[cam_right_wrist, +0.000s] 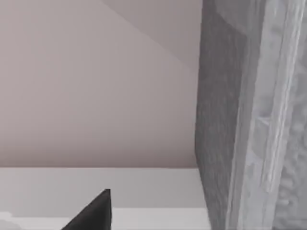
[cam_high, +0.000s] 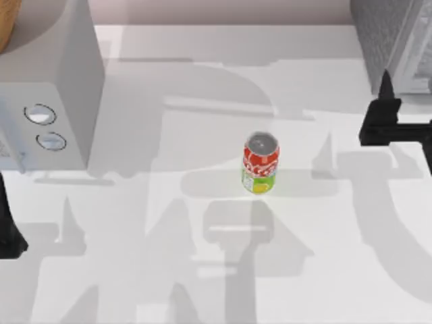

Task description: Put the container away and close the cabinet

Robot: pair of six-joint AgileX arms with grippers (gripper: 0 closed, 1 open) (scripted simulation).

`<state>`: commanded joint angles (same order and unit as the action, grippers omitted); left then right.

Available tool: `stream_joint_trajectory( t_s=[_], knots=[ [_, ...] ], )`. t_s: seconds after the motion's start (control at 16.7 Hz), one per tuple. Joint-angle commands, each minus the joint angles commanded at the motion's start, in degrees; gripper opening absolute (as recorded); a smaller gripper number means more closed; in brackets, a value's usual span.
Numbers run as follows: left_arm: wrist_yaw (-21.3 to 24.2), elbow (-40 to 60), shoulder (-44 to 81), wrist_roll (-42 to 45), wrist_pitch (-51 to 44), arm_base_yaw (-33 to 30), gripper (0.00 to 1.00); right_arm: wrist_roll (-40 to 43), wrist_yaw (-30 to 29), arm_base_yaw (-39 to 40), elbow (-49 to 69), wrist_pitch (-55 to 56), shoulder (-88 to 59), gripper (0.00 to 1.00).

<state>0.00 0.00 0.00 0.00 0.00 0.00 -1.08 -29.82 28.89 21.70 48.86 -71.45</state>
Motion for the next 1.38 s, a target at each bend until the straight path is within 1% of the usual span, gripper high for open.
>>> stream_joint_trajectory(
  t_s=[0.42, 0.72, 0.96, 1.38],
  knots=[
    [0.0, 0.0, 0.0, 0.0, 0.0, 0.0, 1.0, 0.2, -16.2, 15.6, 12.5, 27.4, -39.7, 1.0],
    [0.0, 0.0, 0.0, 0.0, 0.0, 0.0, 1.0, 0.4, -24.8, 23.7, 19.2, 42.1, -60.9, 1.0],
    [0.0, 0.0, 0.0, 0.0, 0.0, 0.0, 1.0, 0.6, -28.3, 27.1, 22.0, 48.2, -69.6, 1.0],
    [0.0, 0.0, 0.0, 0.0, 0.0, 0.0, 1.0, 0.6, -28.4, 27.0, 22.3, 48.5, -70.4, 1.0]
  ],
)
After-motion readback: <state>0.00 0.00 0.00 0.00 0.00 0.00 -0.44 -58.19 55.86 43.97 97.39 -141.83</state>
